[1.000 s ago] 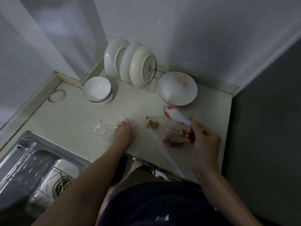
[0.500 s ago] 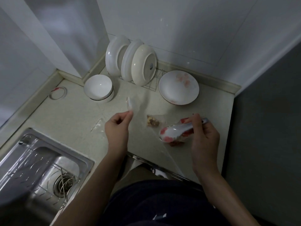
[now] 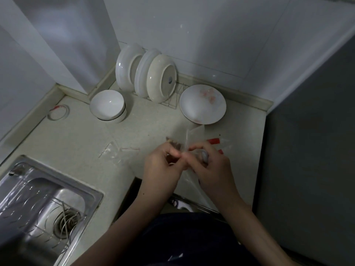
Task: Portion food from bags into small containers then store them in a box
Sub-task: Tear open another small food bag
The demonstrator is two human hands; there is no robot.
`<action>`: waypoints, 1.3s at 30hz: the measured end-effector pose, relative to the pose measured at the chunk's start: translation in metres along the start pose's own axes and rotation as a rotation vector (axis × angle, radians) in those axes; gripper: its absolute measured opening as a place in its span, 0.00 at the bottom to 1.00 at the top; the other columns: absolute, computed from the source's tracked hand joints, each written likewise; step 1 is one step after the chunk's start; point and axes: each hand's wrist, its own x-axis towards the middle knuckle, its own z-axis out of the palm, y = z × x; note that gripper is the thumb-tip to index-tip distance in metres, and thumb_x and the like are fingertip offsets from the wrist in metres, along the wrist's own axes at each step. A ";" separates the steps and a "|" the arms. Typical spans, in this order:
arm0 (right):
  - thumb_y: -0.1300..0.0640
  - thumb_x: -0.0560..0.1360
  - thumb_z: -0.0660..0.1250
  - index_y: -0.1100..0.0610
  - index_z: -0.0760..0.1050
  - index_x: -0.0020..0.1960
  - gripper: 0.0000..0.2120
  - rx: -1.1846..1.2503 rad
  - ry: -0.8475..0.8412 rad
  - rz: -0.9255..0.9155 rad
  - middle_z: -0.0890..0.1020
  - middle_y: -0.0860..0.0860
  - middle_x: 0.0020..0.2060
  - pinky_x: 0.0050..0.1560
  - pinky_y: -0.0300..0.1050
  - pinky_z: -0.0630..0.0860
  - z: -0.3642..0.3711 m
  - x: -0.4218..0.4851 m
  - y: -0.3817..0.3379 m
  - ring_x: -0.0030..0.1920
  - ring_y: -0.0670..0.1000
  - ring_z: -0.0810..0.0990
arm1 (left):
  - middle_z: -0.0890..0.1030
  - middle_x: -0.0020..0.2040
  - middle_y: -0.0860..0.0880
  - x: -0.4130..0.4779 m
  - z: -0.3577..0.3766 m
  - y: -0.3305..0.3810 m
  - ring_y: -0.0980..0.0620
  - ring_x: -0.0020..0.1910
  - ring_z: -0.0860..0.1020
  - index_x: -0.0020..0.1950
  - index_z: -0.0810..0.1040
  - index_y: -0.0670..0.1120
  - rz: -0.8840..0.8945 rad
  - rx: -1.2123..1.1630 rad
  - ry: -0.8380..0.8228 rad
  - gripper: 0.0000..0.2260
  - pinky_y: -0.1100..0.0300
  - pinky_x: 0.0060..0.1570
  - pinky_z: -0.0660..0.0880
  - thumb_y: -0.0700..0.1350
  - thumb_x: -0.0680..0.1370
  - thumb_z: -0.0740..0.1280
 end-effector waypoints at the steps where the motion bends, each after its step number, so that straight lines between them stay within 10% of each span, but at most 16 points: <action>1: 0.50 0.73 0.70 0.47 0.76 0.43 0.03 0.022 0.005 0.027 0.78 0.61 0.31 0.32 0.51 0.73 0.000 0.000 0.000 0.32 0.60 0.77 | 0.82 0.34 0.45 0.000 0.001 -0.002 0.50 0.37 0.83 0.34 0.75 0.48 0.024 0.052 -0.005 0.12 0.59 0.39 0.80 0.39 0.73 0.74; 7: 0.59 0.73 0.71 0.51 0.81 0.39 0.05 0.112 0.008 0.036 0.79 0.48 0.28 0.32 0.33 0.70 0.001 0.000 0.003 0.29 0.45 0.76 | 0.82 0.38 0.47 0.001 0.001 -0.010 0.52 0.40 0.83 0.36 0.76 0.44 0.101 0.195 -0.064 0.09 0.54 0.43 0.80 0.40 0.72 0.75; 12: 0.56 0.74 0.71 0.57 0.79 0.37 0.08 -0.006 0.042 -0.004 0.77 0.54 0.26 0.30 0.50 0.73 -0.001 0.002 0.007 0.28 0.55 0.76 | 0.81 0.37 0.55 0.002 -0.005 -0.009 0.61 0.40 0.79 0.41 0.76 0.51 0.168 0.312 -0.156 0.09 0.67 0.40 0.76 0.43 0.81 0.63; 16: 0.57 0.74 0.71 0.60 0.75 0.33 0.13 -0.204 0.046 -0.199 0.71 0.47 0.24 0.26 0.37 0.65 -0.002 0.001 0.006 0.25 0.48 0.69 | 0.80 0.38 0.54 0.000 -0.008 -0.004 0.60 0.35 0.77 0.43 0.76 0.52 0.221 0.406 -0.147 0.13 0.69 0.34 0.71 0.59 0.78 0.59; 21: 0.59 0.72 0.71 0.62 0.78 0.35 0.09 -0.310 0.011 -0.314 0.78 0.51 0.29 0.31 0.38 0.69 -0.003 -0.001 0.008 0.29 0.47 0.74 | 0.80 0.38 0.54 0.003 -0.009 -0.004 0.58 0.39 0.78 0.41 0.78 0.47 0.261 0.447 -0.123 0.12 0.58 0.41 0.74 0.51 0.80 0.62; 32: 0.58 0.76 0.66 0.62 0.82 0.44 0.09 -0.318 0.015 -0.276 0.83 0.52 0.32 0.32 0.46 0.77 -0.004 0.001 0.005 0.32 0.49 0.81 | 0.82 0.38 0.56 0.000 -0.012 0.000 0.62 0.42 0.79 0.41 0.82 0.49 0.110 0.323 -0.159 0.11 0.75 0.39 0.68 0.47 0.81 0.64; 39: 0.59 0.75 0.69 0.61 0.81 0.50 0.06 -0.307 0.022 -0.286 0.84 0.50 0.38 0.39 0.27 0.74 -0.003 0.000 0.005 0.38 0.43 0.82 | 0.83 0.42 0.49 0.002 -0.010 0.003 0.52 0.40 0.80 0.46 0.81 0.43 0.220 0.450 -0.150 0.11 0.51 0.43 0.76 0.43 0.81 0.61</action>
